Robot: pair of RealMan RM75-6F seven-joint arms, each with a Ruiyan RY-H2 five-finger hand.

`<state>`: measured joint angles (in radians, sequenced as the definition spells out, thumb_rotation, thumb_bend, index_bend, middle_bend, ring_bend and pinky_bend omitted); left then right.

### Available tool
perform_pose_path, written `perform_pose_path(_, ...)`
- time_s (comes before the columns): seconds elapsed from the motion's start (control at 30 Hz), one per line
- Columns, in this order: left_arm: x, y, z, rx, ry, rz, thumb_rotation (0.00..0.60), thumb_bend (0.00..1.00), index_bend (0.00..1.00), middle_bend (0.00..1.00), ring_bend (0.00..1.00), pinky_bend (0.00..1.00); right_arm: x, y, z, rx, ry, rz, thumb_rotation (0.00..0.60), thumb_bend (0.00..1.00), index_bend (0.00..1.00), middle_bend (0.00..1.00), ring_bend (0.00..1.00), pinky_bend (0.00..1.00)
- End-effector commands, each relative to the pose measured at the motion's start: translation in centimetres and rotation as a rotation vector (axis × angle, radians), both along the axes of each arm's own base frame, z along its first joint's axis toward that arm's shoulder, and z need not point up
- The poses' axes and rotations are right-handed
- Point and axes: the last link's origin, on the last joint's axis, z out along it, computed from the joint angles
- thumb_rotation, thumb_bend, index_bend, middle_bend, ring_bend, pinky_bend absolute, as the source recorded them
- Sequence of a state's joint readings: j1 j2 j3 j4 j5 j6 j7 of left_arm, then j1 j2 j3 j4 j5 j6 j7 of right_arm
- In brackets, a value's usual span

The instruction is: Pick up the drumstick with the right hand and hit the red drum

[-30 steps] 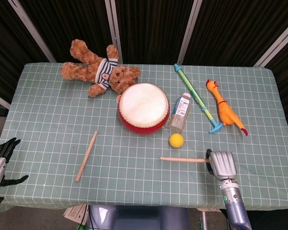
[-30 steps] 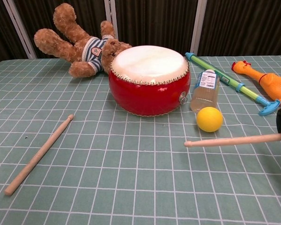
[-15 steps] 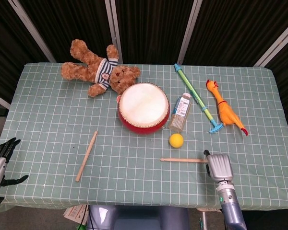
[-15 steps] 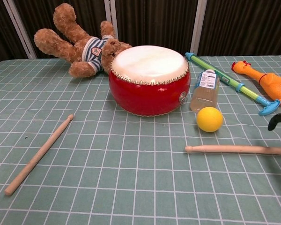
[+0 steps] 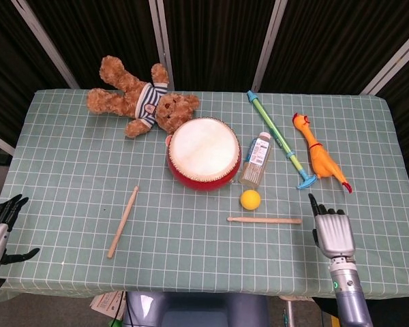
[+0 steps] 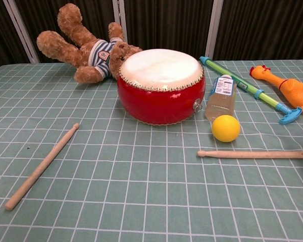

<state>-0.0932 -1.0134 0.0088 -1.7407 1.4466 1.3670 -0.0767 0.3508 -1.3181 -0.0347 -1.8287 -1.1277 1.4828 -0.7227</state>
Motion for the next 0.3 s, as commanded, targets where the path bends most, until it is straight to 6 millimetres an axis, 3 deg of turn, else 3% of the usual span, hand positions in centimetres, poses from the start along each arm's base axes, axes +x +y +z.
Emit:
perform_pose_path(0.03, 0.0, 0.0, 0.0, 0.012, 0.010, -0.012, 0.600, 0.01, 0.00, 0.00, 0.00, 0.00, -1.7, 1.1, 4.2, -0.099, -0.053, 0.043, 0.600, 0.38, 0.00, 0.05, 0.11, 0.19)
perform_pose_path(0.17, 0.0, 0.2, 0.1, 0.043, 0.037, -0.040, 0.600, 0.01, 0.00, 0.00, 0.00, 0.00, -3.6, 2.4, 7.0, -0.173, -0.107, 0.085, 0.600, 0.33, 0.00, 0.00, 0.04, 0.15)
perform_pose_path(0.3, 0.1, 0.2, 0.1, 0.064, 0.066, -0.069, 0.600, 0.01, 0.00, 0.00, 0.00, 0.00, -4.7, 3.5, 7.9, -0.189, -0.138, 0.121, 0.600, 0.32, 0.00, 0.00, 0.03, 0.15)
